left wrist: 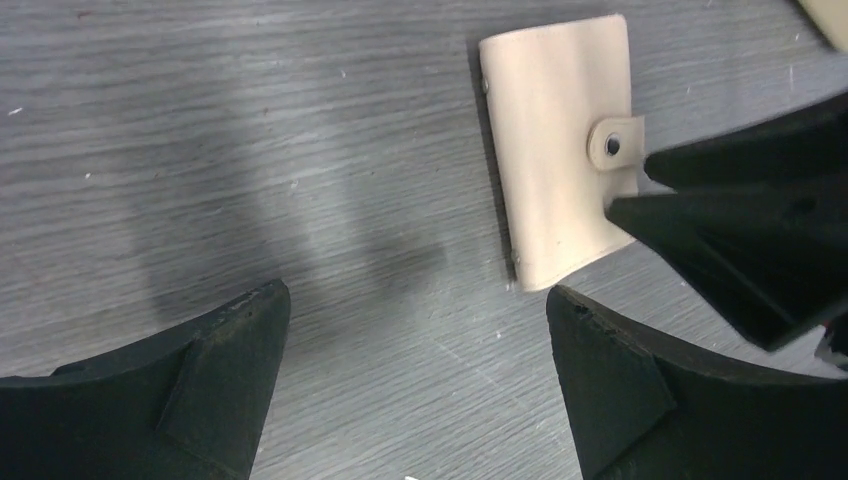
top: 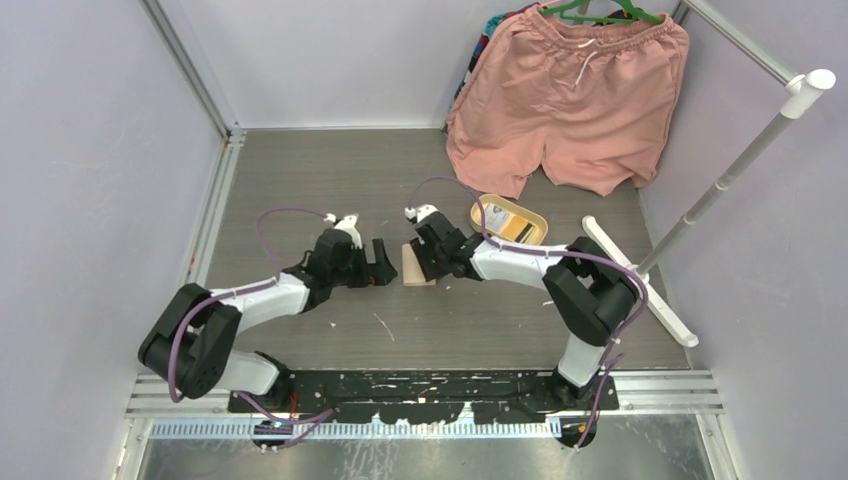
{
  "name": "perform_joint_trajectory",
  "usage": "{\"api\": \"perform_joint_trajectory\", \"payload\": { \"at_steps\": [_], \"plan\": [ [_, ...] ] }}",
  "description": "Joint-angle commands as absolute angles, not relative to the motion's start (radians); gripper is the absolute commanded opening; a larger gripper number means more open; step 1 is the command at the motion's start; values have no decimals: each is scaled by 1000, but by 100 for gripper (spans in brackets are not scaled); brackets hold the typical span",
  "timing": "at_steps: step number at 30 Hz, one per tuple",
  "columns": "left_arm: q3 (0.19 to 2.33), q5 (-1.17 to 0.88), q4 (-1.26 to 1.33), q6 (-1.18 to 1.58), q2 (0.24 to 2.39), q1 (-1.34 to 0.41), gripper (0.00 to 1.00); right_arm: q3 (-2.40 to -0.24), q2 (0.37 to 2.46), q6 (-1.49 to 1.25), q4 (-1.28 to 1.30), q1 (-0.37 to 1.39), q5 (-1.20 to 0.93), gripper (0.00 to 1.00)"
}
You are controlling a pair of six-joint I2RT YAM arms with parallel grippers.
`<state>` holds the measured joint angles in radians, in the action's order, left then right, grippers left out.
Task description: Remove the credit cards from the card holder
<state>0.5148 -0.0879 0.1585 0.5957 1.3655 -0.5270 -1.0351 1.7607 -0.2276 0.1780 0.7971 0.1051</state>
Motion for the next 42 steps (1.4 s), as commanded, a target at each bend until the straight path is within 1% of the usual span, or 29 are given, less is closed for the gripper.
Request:
{"api": "perform_joint_trajectory", "payload": {
  "at_steps": [1,3,5,9,14,18,22,26,29,31,32,33,34,39,40,42],
  "plan": [
    [569,-36,220,652,1418,-541,100,-970,1641,-223,156,794,186,45],
    [583,-32,220,654,1450,-544,100,-978,1630,-207,157,788,208,49],
    [591,-38,231,657,1476,-546,99,-987,1639,-187,153,781,213,58],
    [625,-46,225,660,1514,-560,98,-1003,1682,-160,127,770,196,64],
    [657,-26,213,670,1562,-590,96,-1027,1744,-154,88,739,107,64],
    [683,-25,195,666,1592,-613,95,-1026,1771,-153,39,720,16,60],
    [711,-23,173,672,1612,-621,87,-1023,1796,-155,7,701,-79,52],
    [721,-19,161,707,1622,-622,80,-1009,1813,-162,-64,677,-164,42],
    [717,-14,163,735,1622,-621,73,-1005,1831,-168,-95,659,-212,34],
    [710,-8,167,748,1613,-621,63,-1005,1841,-173,-102,653,-225,27],
    [706,-7,169,754,1605,-622,54,-1003,1844,-175,-107,650,-228,26],
    [697,-7,175,762,1595,-620,47,-996,1845,-179,-114,650,-228,23],
    [689,15,184,769,1586,-621,43,-991,1847,-184,-118,648,-227,21],
    [621,54,245,816,1512,-620,43,-965,1847,-214,-139,648,-242,21],
    [609,59,253,824,1504,-621,45,-960,1847,-219,-144,648,-248,21],
    [587,63,270,850,1497,-621,51,-951,1847,-234,-157,649,-259,21]
  ]
}}
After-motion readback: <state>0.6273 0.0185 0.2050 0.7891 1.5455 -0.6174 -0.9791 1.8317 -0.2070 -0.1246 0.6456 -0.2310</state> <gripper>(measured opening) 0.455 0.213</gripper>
